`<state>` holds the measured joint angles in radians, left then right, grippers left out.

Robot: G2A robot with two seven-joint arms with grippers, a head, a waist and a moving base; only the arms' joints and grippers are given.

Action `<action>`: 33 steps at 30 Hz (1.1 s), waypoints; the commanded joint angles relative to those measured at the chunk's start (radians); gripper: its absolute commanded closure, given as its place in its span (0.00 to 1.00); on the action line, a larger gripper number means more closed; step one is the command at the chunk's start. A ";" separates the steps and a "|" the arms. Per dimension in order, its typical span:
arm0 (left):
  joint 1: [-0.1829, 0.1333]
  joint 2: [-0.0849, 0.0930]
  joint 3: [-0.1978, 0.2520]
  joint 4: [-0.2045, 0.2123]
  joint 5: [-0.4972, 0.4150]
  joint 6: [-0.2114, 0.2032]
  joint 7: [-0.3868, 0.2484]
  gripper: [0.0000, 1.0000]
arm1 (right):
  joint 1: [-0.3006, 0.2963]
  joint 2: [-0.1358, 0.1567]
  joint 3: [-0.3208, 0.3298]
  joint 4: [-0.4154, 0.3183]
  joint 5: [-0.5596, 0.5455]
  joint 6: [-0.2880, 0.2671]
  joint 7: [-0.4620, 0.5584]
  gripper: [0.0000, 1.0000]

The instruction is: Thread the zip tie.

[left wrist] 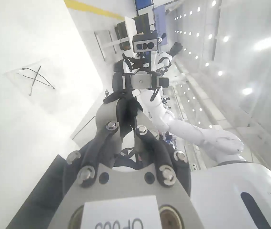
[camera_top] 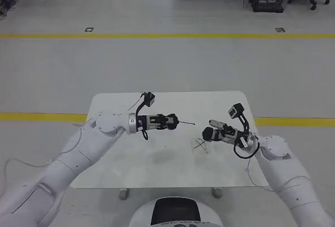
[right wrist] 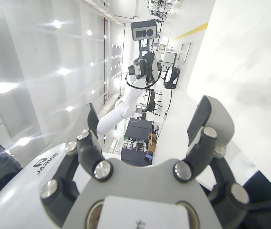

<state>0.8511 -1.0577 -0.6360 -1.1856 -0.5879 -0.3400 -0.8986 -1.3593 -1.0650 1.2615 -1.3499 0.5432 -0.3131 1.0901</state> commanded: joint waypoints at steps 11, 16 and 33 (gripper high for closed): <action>0.022 -0.045 -0.042 0.086 -0.120 0.000 -0.182 1.00 | 0.006 0.000 -0.008 -0.001 -0.033 0.001 -0.017 0.00; 0.014 -0.061 -0.051 0.114 -0.124 0.000 -0.254 1.00 | 0.005 0.000 -0.008 -0.004 -0.031 0.008 -0.021 0.00; 0.032 -0.072 -0.058 0.119 -0.189 0.111 -0.207 1.00 | 0.038 -0.003 -0.031 0.053 0.031 -0.006 0.111 0.00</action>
<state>0.8836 -1.1275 -0.6952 -1.0715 -0.7625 -0.2400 -1.0940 -1.3325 -1.0666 1.2381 -1.3129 0.5500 -0.3181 1.1539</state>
